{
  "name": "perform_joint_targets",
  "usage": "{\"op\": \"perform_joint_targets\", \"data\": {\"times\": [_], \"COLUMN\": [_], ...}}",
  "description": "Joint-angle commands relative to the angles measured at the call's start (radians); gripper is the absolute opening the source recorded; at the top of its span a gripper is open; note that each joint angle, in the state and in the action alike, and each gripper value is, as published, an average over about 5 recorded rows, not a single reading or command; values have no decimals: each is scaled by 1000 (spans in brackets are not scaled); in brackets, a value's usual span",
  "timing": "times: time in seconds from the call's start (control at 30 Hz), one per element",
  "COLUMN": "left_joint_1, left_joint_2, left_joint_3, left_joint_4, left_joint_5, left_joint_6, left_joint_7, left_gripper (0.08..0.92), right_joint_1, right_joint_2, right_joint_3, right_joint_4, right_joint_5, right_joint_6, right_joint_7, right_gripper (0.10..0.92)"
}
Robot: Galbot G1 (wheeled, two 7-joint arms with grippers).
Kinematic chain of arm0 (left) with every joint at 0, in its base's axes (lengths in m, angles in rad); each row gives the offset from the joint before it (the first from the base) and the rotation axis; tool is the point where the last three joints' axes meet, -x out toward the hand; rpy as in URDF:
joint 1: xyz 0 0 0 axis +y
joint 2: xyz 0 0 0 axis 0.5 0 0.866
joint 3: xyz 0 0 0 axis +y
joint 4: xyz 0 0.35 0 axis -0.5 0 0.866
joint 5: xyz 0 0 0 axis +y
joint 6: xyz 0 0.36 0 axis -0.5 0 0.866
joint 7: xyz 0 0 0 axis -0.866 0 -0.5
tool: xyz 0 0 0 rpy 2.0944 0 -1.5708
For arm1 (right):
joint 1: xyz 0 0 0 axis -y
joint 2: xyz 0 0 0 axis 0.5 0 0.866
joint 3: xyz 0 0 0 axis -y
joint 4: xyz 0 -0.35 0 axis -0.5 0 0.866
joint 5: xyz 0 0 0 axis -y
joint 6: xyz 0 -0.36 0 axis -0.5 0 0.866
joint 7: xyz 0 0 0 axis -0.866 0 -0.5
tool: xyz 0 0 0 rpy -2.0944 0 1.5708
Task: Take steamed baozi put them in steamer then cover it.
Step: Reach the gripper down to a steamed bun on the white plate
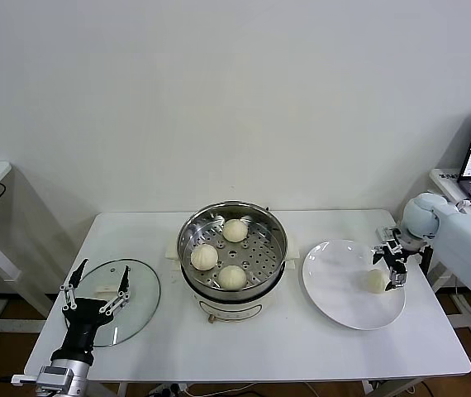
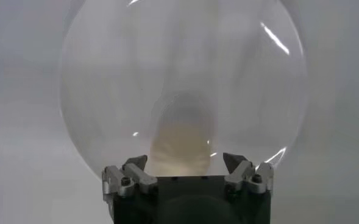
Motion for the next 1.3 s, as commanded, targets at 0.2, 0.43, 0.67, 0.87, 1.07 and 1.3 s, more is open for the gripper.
{"op": "perform_joint_targets", "data": {"times": [0.2, 0.43, 0.67, 0.87, 1.07, 1.3], "left_joint_1": [1, 0, -1, -2, -6, -7], "left_joint_2": [-1, -1, -3, -4, -4, -3], "left_joint_3": [1, 1, 1, 3, 3, 3], "left_joint_4": [1, 2, 4, 4, 6, 1], "left_joint_5": [1, 1, 1, 0, 0, 0], "left_joint_6": [-1, -1, -2, -1, 1, 3], "left_joint_7": [0, 0, 0, 0, -1, -4], "left_gripper": [823, 823, 823, 823, 823, 823], "right_joint_1": [-39, -48, -48, -51, -54, 20], "right_joint_2": [25, 35, 44, 50, 47, -3], "right_joint_3": [41, 53, 54, 57, 58, 0], "right_joint_4": [-34, -41, -52, -53, -46, 35], "right_joint_5": [-49, -64, -81, -85, -84, 22], "right_joint_6": [8, 14, 23, 27, 29, -4], "right_joint_7": [6, 6, 5, 5, 4, -11], "right_gripper": [823, 823, 788, 709, 704, 704]}}
